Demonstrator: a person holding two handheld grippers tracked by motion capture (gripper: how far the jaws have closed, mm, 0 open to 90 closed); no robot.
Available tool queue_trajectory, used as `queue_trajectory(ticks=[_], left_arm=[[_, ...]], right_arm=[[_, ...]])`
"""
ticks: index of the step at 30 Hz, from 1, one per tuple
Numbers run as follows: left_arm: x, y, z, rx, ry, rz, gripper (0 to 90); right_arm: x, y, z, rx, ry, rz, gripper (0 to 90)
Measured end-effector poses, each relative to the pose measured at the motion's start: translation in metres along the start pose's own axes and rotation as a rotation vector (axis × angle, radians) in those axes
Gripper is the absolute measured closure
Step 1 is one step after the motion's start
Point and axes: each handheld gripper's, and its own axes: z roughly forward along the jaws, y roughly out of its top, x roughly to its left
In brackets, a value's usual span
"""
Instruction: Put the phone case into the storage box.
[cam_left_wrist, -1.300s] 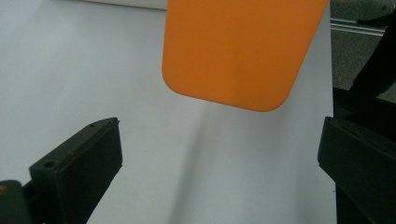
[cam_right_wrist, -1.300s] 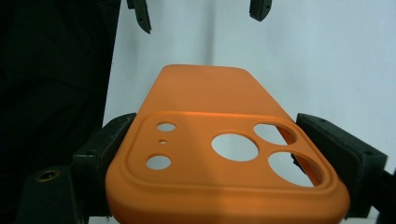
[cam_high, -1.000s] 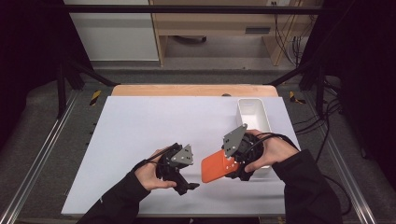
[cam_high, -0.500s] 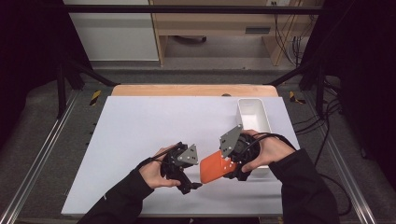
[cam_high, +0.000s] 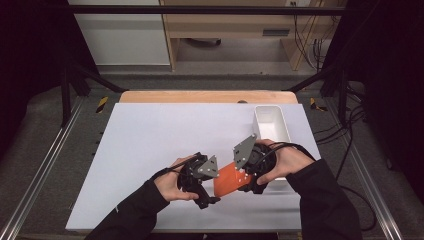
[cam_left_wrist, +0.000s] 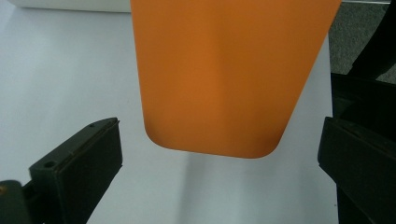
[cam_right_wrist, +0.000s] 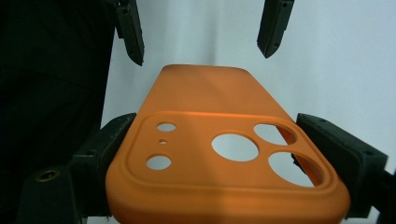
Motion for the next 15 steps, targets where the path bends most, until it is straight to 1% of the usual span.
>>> queue_trajectory(ticks=[15], left_arm=[[0.0009, 0.0076, 0.0098, 0.038, -0.002, 0.017, 0.0]], right_arm=[[-0.0001, 0.0037, 0.0044, 0.010, 0.014, -0.003, 16.1]])
